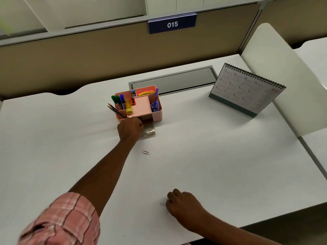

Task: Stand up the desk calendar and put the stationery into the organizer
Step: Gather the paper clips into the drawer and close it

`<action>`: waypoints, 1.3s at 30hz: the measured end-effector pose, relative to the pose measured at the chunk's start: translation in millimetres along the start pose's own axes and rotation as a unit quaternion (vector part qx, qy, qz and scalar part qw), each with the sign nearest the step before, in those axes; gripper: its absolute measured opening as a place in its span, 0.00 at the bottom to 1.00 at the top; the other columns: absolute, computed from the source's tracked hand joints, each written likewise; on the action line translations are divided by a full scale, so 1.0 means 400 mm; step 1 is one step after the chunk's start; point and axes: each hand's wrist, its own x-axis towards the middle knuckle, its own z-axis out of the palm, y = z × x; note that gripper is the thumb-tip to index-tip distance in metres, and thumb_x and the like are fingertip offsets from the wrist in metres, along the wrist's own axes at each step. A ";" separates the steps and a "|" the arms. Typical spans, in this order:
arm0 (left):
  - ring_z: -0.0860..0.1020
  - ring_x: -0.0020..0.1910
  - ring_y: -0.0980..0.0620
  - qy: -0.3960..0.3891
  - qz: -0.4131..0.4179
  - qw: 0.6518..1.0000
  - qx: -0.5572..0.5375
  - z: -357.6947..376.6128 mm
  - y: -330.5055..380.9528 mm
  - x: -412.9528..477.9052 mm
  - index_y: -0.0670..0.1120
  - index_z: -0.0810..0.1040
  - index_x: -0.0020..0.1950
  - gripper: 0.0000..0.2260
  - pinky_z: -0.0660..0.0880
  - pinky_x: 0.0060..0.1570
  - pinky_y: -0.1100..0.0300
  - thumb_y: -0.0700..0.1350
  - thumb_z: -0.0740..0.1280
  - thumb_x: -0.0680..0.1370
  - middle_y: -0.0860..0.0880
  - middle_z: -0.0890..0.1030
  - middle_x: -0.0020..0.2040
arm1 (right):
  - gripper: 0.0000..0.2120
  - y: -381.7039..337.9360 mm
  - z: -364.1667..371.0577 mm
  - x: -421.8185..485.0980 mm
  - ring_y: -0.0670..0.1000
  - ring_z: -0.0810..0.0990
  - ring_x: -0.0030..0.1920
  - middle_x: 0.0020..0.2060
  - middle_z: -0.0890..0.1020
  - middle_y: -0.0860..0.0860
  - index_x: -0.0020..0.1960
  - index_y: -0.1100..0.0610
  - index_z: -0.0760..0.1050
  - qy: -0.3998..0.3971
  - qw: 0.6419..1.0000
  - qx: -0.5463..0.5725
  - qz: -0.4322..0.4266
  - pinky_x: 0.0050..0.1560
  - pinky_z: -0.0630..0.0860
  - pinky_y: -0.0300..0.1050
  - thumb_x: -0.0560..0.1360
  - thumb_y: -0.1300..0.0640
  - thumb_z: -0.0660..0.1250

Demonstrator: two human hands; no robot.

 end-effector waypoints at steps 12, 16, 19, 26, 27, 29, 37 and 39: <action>0.75 0.39 0.51 0.020 0.006 0.999 -0.031 0.016 -0.001 0.000 0.48 0.88 0.52 0.09 0.75 0.42 0.56 0.51 0.70 0.80 0.49 0.85 0.41 | 0.10 -0.009 0.024 -0.003 0.52 0.70 0.35 0.38 0.72 0.51 0.43 0.55 0.70 0.064 0.998 0.004 -0.016 0.25 0.66 0.44 0.65 0.64 0.68; 0.79 0.42 0.51 0.055 0.019 0.995 -0.081 0.015 -0.005 -0.026 0.49 0.88 0.51 0.09 0.74 0.41 0.58 0.50 0.69 0.80 0.50 0.86 0.43 | 0.10 -0.018 0.026 0.007 0.52 0.69 0.34 0.36 0.70 0.51 0.40 0.56 0.68 0.063 0.997 -0.024 -0.034 0.26 0.65 0.45 0.68 0.64 0.68; 0.82 0.44 0.49 0.116 0.069 0.983 -0.122 0.015 -0.001 -0.073 0.49 0.87 0.54 0.09 0.71 0.41 0.61 0.51 0.70 0.80 0.49 0.87 0.46 | 0.14 -0.027 0.034 0.018 0.52 0.68 0.33 0.35 0.70 0.52 0.39 0.56 0.68 0.029 0.998 -0.038 -0.039 0.26 0.61 0.44 0.65 0.64 0.73; 0.80 0.48 0.52 0.078 0.182 0.974 -0.115 0.071 -0.050 -0.171 0.54 0.87 0.51 0.06 0.73 0.38 0.59 0.52 0.70 0.79 0.55 0.84 0.48 | 0.17 -0.072 0.010 0.041 0.50 0.68 0.29 0.29 0.69 0.52 0.33 0.56 0.68 -0.030 0.996 -0.078 -0.006 0.25 0.56 0.41 0.51 0.65 0.74; 0.80 0.50 0.52 0.066 0.185 0.975 -0.107 0.079 -0.061 -0.181 0.55 0.86 0.51 0.06 0.73 0.39 0.59 0.52 0.70 0.79 0.55 0.83 0.48 | 0.16 -0.079 0.011 0.045 0.50 0.67 0.29 0.29 0.69 0.52 0.33 0.56 0.68 -0.026 0.996 -0.090 -0.003 0.25 0.55 0.41 0.52 0.65 0.73; 0.79 0.53 0.52 0.049 0.191 0.976 -0.097 0.097 -0.081 -0.198 0.55 0.86 0.52 0.06 0.73 0.40 0.58 0.52 0.69 0.79 0.56 0.82 0.50 | 0.14 -0.090 0.006 0.050 0.50 0.67 0.28 0.28 0.69 0.51 0.32 0.56 0.68 -0.019 0.994 -0.111 0.005 0.26 0.55 0.41 0.53 0.64 0.71; 0.79 0.56 0.50 0.041 0.220 0.972 -0.071 0.116 -0.107 -0.240 0.52 0.86 0.54 0.06 0.79 0.44 0.54 0.49 0.70 0.79 0.54 0.83 0.54 | 0.13 -0.077 -0.014 0.060 0.49 0.68 0.29 0.30 0.69 0.51 0.33 0.55 0.69 -0.003 0.991 -0.125 0.039 0.27 0.53 0.42 0.51 0.64 0.69; 0.80 0.56 0.49 0.047 0.220 0.971 -0.076 0.121 -0.109 -0.243 0.51 0.86 0.54 0.06 0.79 0.44 0.54 0.48 0.71 0.79 0.53 0.84 0.53 | 0.15 -0.058 -0.012 0.078 0.50 0.68 0.29 0.30 0.69 0.51 0.33 0.55 0.69 0.012 0.993 -0.104 0.059 0.26 0.53 0.41 0.50 0.65 0.69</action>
